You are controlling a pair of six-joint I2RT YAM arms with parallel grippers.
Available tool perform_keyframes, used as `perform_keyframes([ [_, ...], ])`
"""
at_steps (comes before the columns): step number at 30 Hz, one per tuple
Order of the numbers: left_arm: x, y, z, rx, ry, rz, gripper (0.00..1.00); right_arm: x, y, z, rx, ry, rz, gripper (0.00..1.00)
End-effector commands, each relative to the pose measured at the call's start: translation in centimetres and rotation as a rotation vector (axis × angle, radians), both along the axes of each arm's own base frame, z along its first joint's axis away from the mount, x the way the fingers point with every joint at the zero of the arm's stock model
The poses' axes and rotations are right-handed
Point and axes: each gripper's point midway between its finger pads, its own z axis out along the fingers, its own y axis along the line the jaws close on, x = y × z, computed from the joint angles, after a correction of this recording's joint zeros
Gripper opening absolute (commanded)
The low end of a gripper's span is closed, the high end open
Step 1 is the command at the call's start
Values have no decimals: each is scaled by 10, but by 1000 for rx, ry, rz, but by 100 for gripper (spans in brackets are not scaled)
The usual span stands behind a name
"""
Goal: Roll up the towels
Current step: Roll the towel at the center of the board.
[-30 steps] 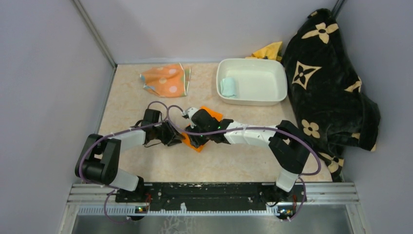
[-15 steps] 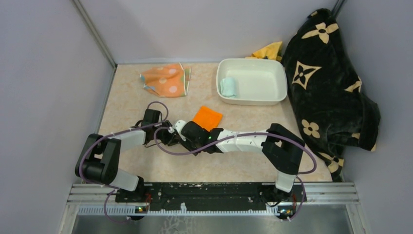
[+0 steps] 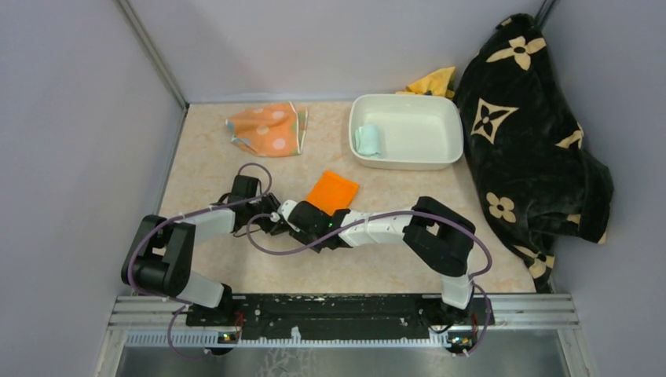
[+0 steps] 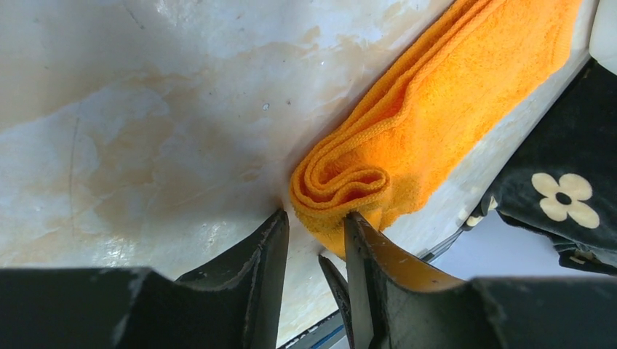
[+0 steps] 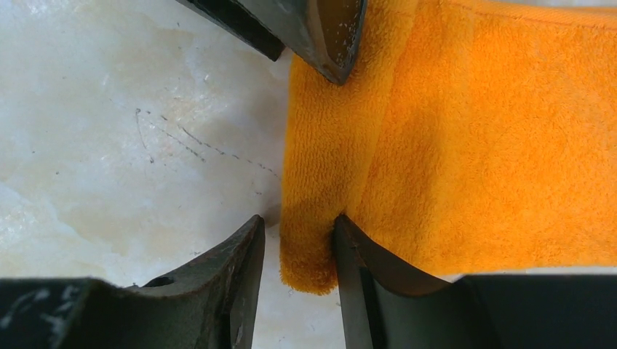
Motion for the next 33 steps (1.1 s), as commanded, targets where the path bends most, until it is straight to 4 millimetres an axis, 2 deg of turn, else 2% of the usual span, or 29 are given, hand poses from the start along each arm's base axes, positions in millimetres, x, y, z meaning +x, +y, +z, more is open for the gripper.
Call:
perform_keyframes([
  [1,-22,27,-40,164,113,22,43,1,-13,-27,-105,-1,19,41],
  [5,-16,28,-38,176,102,21,48,-3,-28,-45,-184,17,21,39],
  [10,-9,30,-44,203,117,12,49,-11,-31,-47,-171,52,20,27],
  [12,-11,31,-49,211,136,5,45,-17,-24,-44,-135,86,33,19],
  [14,-16,33,-52,219,153,2,33,-23,-16,-39,-96,122,46,11],
  [16,-19,35,-50,224,148,3,30,-31,-5,-30,-43,167,64,2],
  [18,-18,38,-41,235,126,2,36,-39,5,-20,29,232,81,0],
  [19,-19,41,-35,246,116,3,42,-43,11,-14,74,273,89,0],
  [21,-14,46,-17,272,64,5,53,-50,21,-2,171,361,105,0],
  [23,-10,50,1,285,14,9,59,-54,28,13,277,453,113,0],
  [26,-11,54,23,294,-40,6,64,-53,37,37,466,595,122,0],
  [30,-22,55,42,284,-87,-22,67,-44,36,51,631,762,87,0],
  [33,-36,50,47,243,-86,-54,68,-37,33,59,746,873,48,0],
])
